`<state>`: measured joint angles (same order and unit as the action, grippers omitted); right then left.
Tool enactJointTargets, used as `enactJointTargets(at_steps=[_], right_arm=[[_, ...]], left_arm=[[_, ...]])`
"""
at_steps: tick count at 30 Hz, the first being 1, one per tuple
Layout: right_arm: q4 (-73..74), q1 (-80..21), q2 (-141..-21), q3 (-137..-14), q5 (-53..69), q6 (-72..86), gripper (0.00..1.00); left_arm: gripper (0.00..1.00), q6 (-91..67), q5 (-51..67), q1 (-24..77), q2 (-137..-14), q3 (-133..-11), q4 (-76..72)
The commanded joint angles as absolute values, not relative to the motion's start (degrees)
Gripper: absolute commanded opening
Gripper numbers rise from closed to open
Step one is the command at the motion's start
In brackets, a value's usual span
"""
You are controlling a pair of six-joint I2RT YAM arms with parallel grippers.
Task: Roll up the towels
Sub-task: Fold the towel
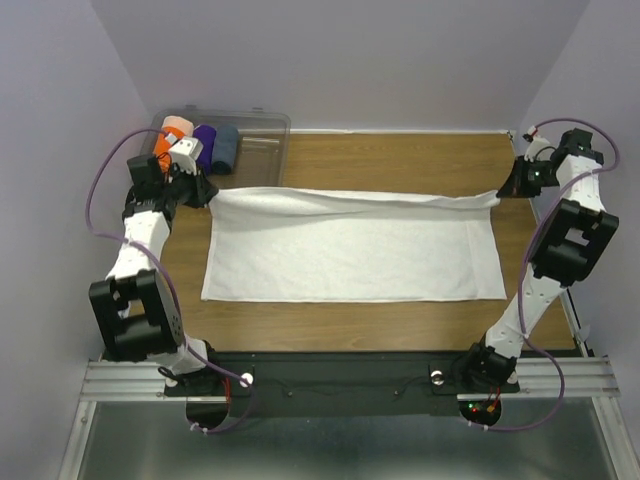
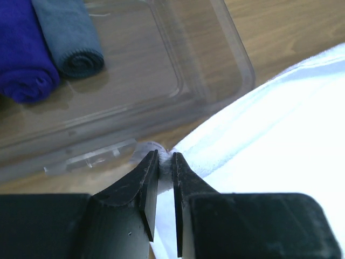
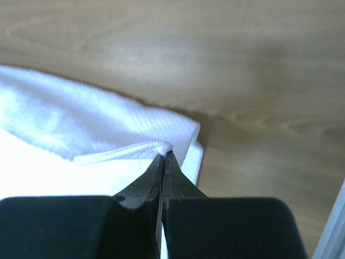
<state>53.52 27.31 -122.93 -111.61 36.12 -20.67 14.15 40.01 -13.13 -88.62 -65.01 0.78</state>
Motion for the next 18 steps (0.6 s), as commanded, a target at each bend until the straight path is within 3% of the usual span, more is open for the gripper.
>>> enactJointTargets(at_steps=[1, 8, 18], right_arm=[[52.73, 27.95, -114.18, -105.75, 33.58, -27.84, 0.00], [52.65, 28.48, -107.67, -97.39, 30.68, -33.04, 0.00], [55.28, 31.55, -102.04, -88.52, 28.92, -42.35, 0.01]], left_arm=[[0.00, 20.47, 41.66, -13.89, -78.41, -60.04, 2.63], [0.00, 26.36, 39.99, -14.41, -69.97, -52.57, 7.56], [0.00, 34.35, 41.04, -18.54, -66.62, -51.77, 16.95]])
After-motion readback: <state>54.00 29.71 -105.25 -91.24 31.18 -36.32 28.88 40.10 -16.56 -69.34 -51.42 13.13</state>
